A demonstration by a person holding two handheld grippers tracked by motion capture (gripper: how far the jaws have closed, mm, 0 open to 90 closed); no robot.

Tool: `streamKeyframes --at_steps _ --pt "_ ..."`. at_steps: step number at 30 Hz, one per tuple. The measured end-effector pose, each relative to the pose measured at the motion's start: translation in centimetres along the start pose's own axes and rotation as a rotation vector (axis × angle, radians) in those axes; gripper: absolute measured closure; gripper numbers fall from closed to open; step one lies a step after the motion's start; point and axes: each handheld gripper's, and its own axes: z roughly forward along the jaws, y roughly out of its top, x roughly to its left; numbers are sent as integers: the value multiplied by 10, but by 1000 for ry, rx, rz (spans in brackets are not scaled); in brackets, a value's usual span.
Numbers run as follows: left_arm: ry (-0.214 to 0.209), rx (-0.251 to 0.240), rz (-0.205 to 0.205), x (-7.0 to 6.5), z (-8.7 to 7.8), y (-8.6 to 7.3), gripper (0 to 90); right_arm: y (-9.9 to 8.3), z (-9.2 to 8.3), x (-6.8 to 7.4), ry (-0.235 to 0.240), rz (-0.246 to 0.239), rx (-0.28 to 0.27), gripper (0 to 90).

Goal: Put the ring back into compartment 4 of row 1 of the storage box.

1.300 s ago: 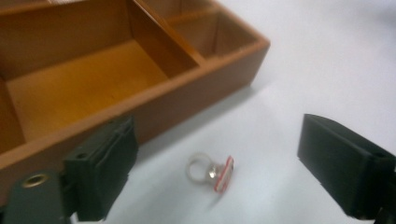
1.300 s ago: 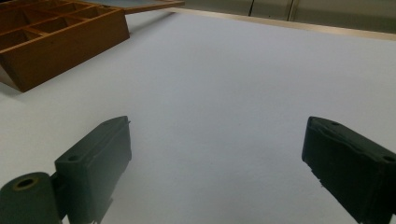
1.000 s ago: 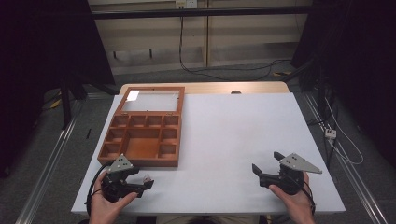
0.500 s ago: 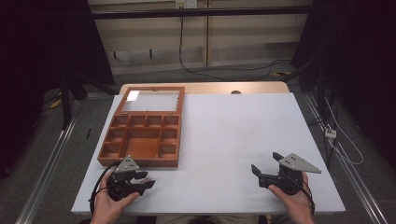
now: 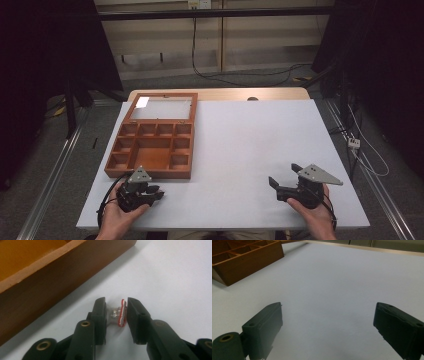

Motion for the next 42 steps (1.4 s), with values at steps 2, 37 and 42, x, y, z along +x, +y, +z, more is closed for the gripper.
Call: streamKeyframes --at_steps 2,37,42 --pt "0 4 4 0 0 1 694 0 0 0 0 -1 2 84" --pt "-41 -255 -93 -2 -28 1 725 0 4 0 9 -3 13 85" --pt "-30 -297 -84 -5 -32 4 725 0 4 -1 7 0 12 85"
